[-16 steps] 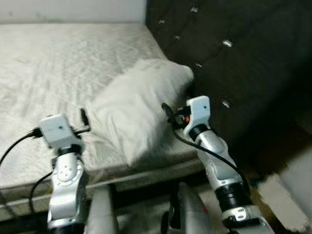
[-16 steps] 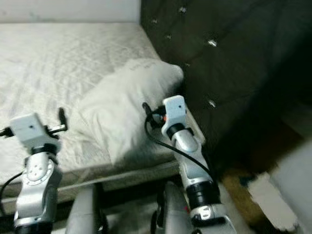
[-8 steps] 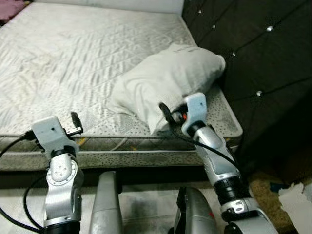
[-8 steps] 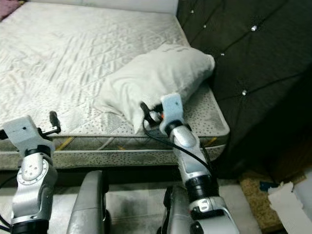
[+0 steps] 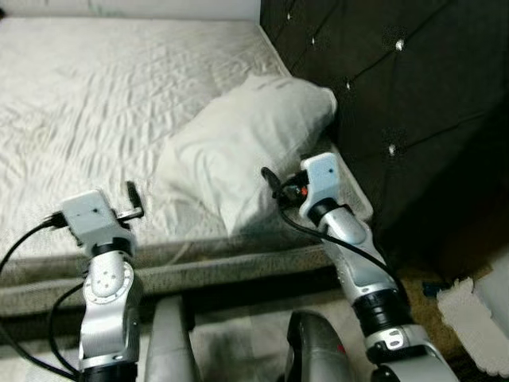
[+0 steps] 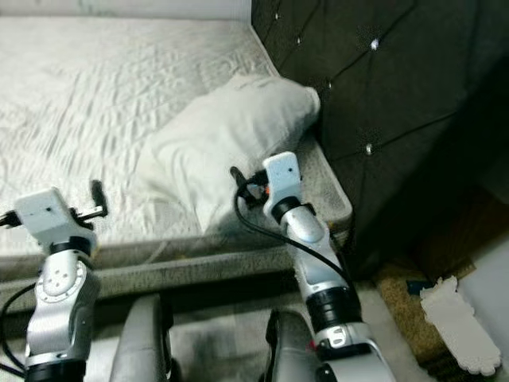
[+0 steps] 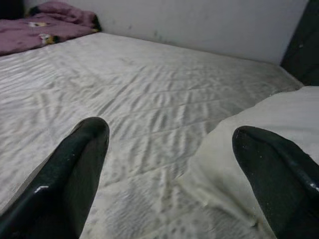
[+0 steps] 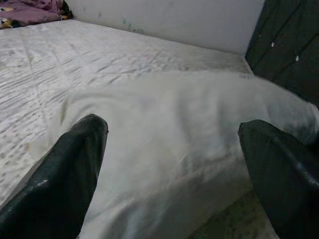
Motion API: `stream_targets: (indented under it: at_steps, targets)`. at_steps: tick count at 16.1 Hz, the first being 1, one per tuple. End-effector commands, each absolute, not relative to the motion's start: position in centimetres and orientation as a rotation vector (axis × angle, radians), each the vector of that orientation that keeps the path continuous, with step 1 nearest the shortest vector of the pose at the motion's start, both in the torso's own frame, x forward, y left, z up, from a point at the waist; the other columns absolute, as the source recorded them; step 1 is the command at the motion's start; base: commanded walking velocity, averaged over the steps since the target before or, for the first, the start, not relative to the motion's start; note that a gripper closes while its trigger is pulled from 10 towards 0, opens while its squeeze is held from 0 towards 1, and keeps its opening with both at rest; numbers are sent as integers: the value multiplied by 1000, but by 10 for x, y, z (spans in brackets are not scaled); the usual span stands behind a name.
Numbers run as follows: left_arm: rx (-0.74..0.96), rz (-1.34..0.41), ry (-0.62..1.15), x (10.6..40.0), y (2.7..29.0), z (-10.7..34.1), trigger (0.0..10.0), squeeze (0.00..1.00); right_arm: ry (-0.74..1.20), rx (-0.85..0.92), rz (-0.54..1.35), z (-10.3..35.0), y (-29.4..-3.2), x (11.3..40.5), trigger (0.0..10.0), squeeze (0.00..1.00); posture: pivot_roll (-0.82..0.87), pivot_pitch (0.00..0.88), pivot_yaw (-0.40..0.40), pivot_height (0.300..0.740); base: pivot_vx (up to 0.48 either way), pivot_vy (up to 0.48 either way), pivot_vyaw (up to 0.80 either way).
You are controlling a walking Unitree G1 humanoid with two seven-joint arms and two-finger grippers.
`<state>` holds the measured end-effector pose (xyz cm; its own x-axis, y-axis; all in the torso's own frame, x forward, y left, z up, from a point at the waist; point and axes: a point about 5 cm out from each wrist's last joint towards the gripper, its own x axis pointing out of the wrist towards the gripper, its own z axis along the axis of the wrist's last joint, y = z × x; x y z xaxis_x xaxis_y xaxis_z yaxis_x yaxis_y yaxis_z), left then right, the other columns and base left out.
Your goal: Clean up the room
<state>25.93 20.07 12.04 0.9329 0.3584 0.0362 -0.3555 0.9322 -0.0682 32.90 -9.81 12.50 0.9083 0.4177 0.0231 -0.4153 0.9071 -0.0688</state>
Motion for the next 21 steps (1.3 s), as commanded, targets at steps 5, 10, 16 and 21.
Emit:
stream_targets:
  at_steps: [5, 10, 16, 21]
  targets:
    - [-95, 343, -51, 262, 196, 122, 10000, 0, -66, -71, 438, 131, -97, 330, 10000, 0, -37, 36, -81, 571, 288, 0, 0]
    - [-83, 348, 6, 263, 198, 115, 10000, 0, -55, -67, 442, 129, -98, 328, 10000, 0, -36, 38, -79, 561, 0, 0, 0]
    - [14, 311, 257, 237, 195, 90, 10000, 0, 124, -63, 505, 115, -103, 331, 10000, 0, -16, 57, -73, 537, 0, 0, 0]
    - [67, 313, 309, 224, 204, 92, 10000, 0, 322, -31, 732, 107, -88, 316, 10000, 0, 17, 82, -65, 537, 0, 0, 0]
